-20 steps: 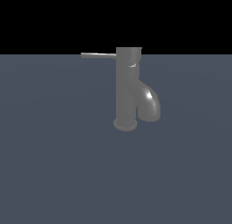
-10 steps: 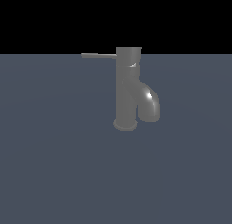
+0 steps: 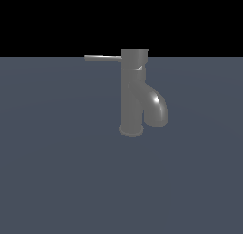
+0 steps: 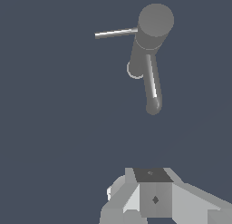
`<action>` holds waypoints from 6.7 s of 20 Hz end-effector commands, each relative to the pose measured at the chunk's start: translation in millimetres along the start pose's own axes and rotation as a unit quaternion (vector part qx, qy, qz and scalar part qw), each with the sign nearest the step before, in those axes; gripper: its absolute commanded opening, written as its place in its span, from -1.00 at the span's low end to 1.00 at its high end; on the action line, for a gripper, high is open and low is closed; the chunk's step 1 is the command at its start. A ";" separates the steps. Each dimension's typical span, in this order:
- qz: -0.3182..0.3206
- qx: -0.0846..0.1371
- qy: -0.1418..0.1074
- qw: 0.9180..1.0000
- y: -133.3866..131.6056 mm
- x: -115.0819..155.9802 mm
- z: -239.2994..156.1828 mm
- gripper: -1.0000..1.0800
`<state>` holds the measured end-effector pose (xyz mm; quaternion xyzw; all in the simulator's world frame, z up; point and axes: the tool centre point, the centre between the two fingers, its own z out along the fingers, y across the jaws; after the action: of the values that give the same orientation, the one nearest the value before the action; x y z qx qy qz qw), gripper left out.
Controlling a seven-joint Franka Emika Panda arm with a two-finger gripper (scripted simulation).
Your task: Turn on the faucet by rotating a designated handle.
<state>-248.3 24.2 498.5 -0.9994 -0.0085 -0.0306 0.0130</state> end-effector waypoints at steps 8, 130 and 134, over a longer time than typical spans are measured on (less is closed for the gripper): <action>0.073 0.021 -0.009 0.997 -5.0 35.9 10.9 -1.00; 0.656 -0.030 -0.015 0.754 33.6 131.4 221.5 -1.00; 0.656 -0.030 -0.015 0.754 48.8 121.0 220.4 -1.00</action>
<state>-107.9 -4.3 284.7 -0.7639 0.6453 -0.0010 0.0008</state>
